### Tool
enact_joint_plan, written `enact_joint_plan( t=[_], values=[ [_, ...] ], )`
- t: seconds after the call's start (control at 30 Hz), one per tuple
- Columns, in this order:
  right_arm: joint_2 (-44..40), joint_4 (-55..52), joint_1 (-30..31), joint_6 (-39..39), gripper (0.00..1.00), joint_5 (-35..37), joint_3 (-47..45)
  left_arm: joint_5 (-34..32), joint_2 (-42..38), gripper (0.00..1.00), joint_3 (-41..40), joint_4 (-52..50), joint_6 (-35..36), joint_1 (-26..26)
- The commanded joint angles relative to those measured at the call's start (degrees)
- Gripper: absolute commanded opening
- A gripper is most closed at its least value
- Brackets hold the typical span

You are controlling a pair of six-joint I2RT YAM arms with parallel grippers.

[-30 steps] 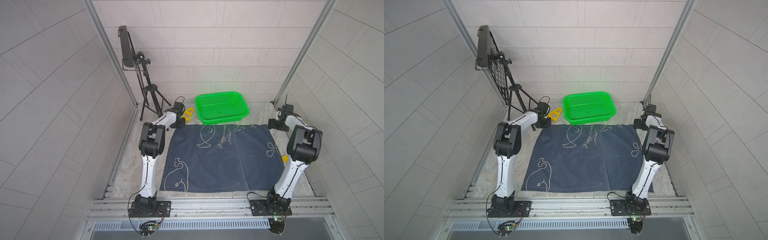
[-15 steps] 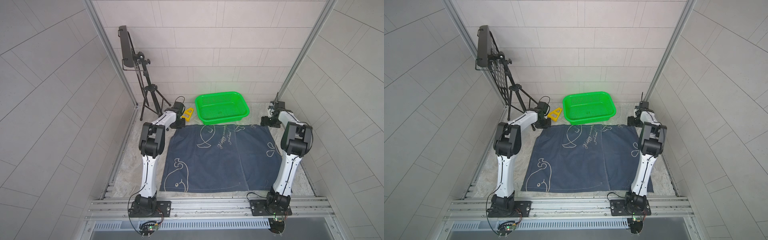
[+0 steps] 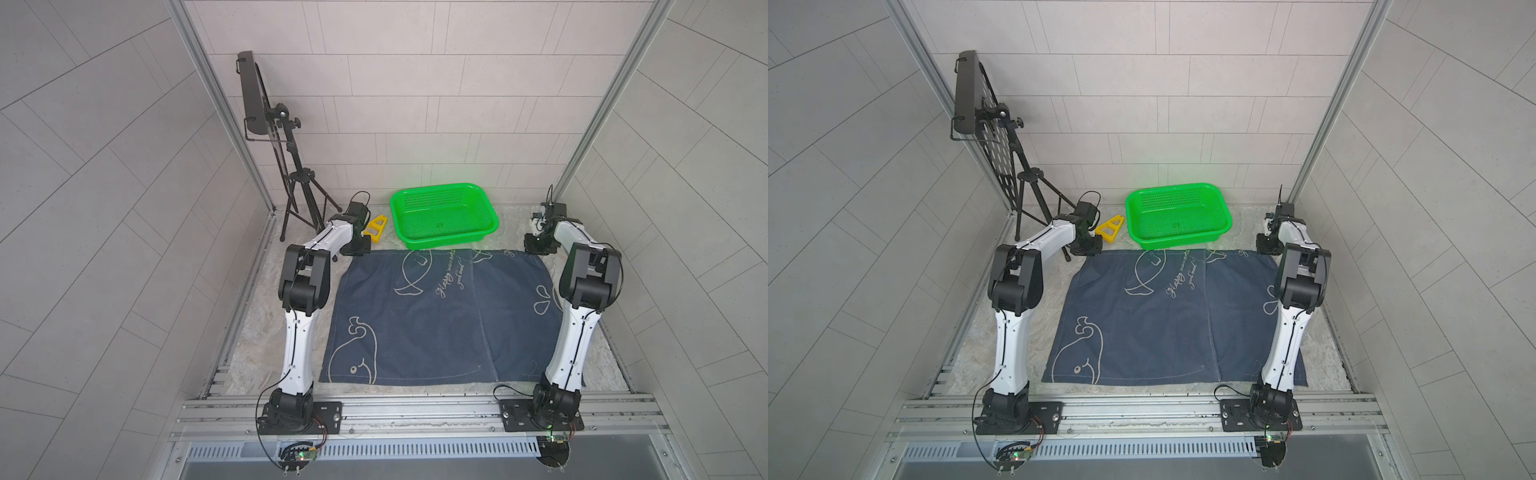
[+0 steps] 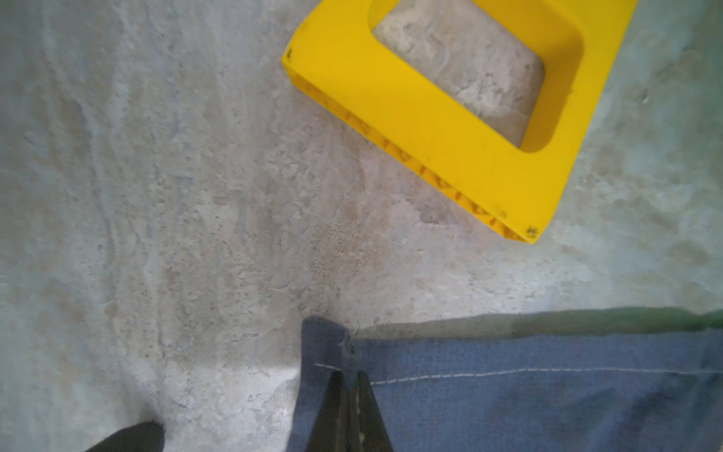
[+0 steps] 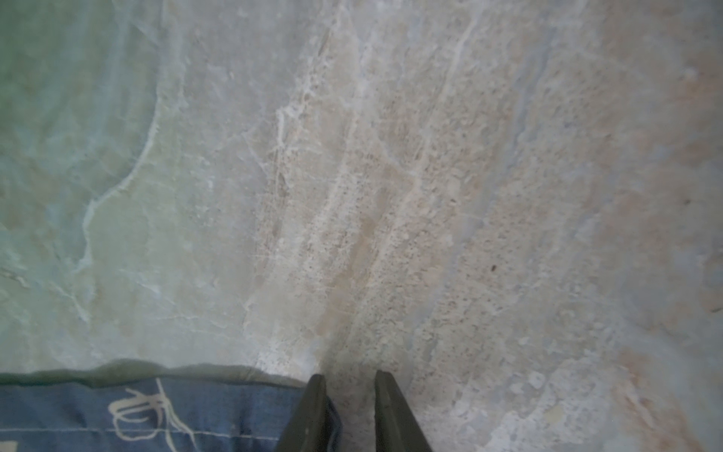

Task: Roll up the pillowcase
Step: Fold the pillowcase at the center of the board.

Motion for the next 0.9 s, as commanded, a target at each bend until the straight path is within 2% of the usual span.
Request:
enact_joint_plan(
  t=[0.0, 0.13, 0.37, 0.7, 0.87],
  values=[
    [-2.78, 1.34, 0.15, -0.45, 0.18, 0.78, -1.88, -0.53, 0.44, 0.04, 1.31, -1.45, 0.67, 0.03],
    [-8.27, 7.31, -0.27, -0.67, 0.07, 0.28, -6.37, -1.90, -2.03, 0.03, 1.38, -1.53, 1.18, 0.12],
    [-21.80, 19.86, -2.55, 0.78, 0.03, -4.02, -20.44, -3.48, -10.16, 0.02, -1.57, -3.70, 1.80, 0.07],
    [-39.42, 31.16, -7.04, 4.10, 0.02, -7.72, -39.44, -8.61, -27.25, 0.00, -17.32, -0.93, 2.88, 0.21],
    [-41.77, 36.98, -7.13, 7.39, 0.01, -11.57, -41.84, -11.16, -30.77, 0.00, -15.12, 0.99, 2.87, 0.21]
  ],
)
